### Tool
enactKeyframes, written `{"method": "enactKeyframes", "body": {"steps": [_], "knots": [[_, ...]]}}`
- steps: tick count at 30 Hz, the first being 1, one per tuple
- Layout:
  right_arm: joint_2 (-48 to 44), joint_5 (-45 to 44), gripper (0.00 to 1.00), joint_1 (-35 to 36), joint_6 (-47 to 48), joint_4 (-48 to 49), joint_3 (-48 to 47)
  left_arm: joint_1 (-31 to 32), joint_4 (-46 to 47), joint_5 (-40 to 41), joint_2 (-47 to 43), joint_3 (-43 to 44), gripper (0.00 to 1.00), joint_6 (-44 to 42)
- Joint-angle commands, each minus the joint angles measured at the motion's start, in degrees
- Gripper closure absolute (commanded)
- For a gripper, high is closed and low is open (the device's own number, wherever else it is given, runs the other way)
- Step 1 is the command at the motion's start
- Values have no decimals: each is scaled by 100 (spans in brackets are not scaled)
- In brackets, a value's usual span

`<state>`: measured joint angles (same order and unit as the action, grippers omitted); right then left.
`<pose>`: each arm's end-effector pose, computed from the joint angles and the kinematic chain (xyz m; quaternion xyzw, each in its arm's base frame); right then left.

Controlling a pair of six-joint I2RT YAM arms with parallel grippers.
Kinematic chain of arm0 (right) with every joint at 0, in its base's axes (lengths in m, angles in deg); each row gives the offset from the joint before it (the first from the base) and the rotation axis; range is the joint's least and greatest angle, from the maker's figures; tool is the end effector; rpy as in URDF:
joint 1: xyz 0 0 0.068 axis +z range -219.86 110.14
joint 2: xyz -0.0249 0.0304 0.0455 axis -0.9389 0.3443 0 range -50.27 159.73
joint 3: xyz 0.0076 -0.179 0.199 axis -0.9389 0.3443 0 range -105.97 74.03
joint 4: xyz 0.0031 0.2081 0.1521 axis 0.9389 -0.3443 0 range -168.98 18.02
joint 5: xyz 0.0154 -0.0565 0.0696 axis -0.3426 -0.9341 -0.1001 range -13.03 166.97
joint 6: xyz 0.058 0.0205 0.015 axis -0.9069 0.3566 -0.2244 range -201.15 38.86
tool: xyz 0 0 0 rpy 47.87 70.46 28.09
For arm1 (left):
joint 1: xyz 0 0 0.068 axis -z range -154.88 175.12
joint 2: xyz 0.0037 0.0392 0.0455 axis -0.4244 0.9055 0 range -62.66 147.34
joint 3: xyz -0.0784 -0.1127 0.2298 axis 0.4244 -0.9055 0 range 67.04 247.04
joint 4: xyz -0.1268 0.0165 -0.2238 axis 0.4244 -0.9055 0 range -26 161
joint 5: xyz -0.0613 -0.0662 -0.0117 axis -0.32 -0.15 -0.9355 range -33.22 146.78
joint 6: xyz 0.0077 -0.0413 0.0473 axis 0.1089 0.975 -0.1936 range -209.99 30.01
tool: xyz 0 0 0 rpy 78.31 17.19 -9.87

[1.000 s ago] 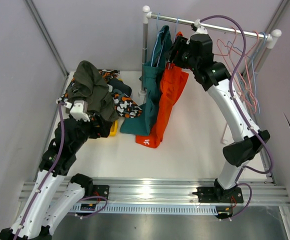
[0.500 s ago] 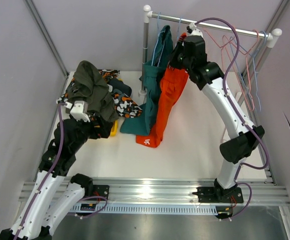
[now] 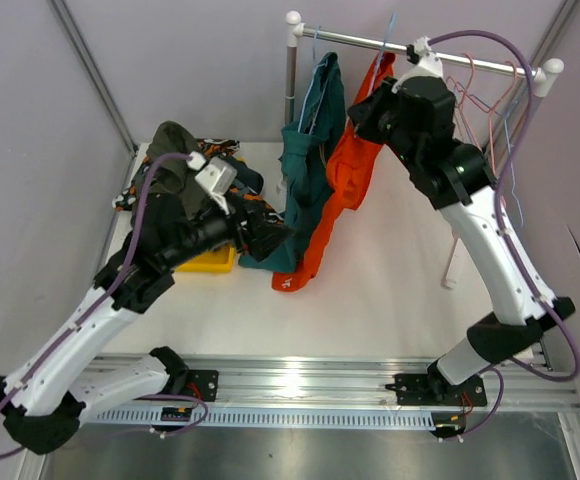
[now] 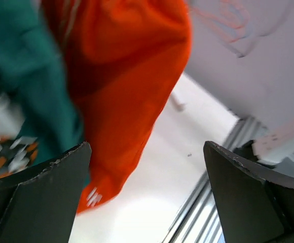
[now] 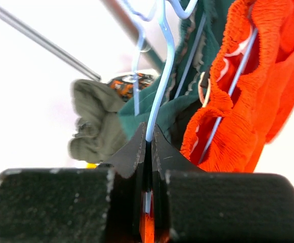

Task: Remove the shorts from the hanger

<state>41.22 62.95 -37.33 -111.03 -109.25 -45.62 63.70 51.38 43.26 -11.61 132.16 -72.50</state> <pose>0.2851 0.1678 0.5198 0.0616 0.7570 0.2542 0.5988 0.1471 -0.1320 0.4197 0.2124 0.7084 -0.3907 0.5480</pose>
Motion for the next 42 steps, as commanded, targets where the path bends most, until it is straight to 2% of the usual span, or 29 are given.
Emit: {"method": "enactKeyframes", "body": {"steps": [1, 7, 14, 16, 20, 22, 23, 24, 25, 26, 31, 36, 40, 42], "knots": [[-640, -443, 100, 183, -69, 687, 223, 394, 783, -536, 763, 466, 1, -106], [-869, -531, 100, 359, -307, 844, 749, 843, 1653, -713, 1731, 616, 1, -18], [-957, -602, 100, 394, -342, 889, 926, 1194, 2146, -714, 2128, 422, 2, 43], [-966, -602, 100, 394, -342, 880, 944, 1212, 2207, -591, 2146, 387, 9, 52], [-1009, -628, 100, 394, -342, 845, 944, 1221, 2182, -336, 2313, 475, 31, -18], [-1045, -681, 100, 394, -316, 836, 953, 1221, 2111, -204, 2462, 571, 55, -71], [-1053, -698, 100, 403, -298, 819, 944, 1221, 2015, -169, 2532, 633, 63, -80], [-1062, -733, 100, 394, -263, 801, 927, 1221, 2006, -151, 2594, 677, 83, -80], [-1071, -760, 100, 394, -237, 792, 927, 1230, 1832, -108, 2690, 721, 96, -80], [-1071, -777, 100, 394, -219, 783, 909, 1265, 1804, -81, 2691, 695, 100, -71], [-922, -901, 100, 315, -96, 599, 593, 1590, 1760, 270, 2122, 169, 100, -106], [-633, -690, 100, -53, -70, 345, 101, 2450, 1795, 911, 1084, -1166, 100, 183], [-439, -567, 100, -370, -34, 186, -285, 3206, 1751, 1543, 539, -1731, 100, 394], [-421, -505, 100, -388, -113, 81, -286, 3234, 1724, 1790, 450, -1845, 100, 500]]}}
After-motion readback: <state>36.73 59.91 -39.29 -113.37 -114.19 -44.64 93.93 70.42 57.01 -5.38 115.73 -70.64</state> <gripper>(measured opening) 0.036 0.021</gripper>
